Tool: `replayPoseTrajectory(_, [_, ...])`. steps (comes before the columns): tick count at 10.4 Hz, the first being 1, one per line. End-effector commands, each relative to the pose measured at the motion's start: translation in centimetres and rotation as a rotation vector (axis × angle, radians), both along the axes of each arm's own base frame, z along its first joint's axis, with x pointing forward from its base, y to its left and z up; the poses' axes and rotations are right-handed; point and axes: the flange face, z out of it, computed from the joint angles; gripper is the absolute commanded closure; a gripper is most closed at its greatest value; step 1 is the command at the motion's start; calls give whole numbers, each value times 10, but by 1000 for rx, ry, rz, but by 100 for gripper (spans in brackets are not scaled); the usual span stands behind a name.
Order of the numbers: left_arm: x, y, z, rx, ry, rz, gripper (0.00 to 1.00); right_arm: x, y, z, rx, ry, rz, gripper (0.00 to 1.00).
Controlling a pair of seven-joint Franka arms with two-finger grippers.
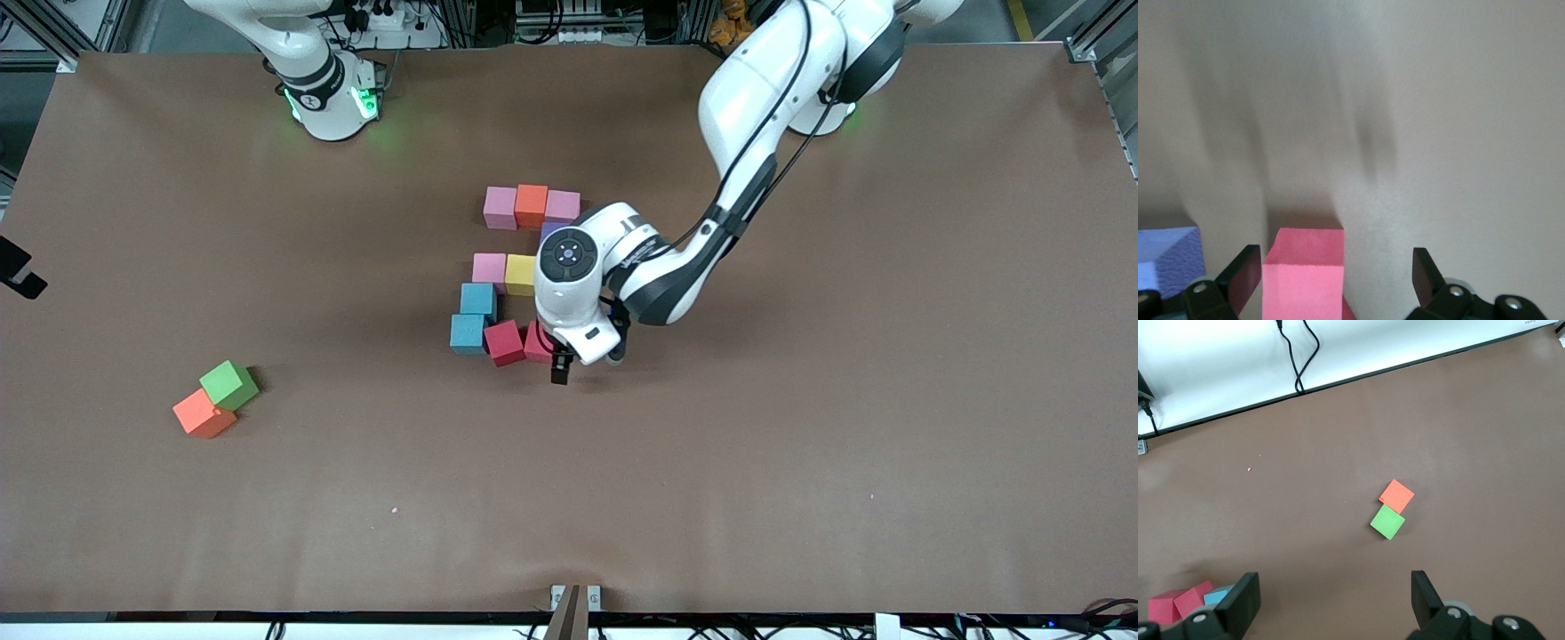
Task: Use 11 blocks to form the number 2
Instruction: 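Lower the red cube beside the first red cube and open the left gripper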
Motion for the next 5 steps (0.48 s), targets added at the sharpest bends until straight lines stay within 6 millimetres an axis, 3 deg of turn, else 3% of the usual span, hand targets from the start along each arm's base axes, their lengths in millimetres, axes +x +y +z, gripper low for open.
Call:
replayPoseTrajectory(1, [11, 27, 50, 17, 3, -15, 0, 2, 0, 1, 0, -7, -5, 0])
replayPoseTrajectory(3, [46, 81, 93, 28, -22, -16, 0, 4, 0, 0, 1, -9, -4, 0])
replayPoseTrajectory(5, [87, 154, 136, 8, -52, 21, 0, 5, 2, -1, 2, -8, -1, 0])
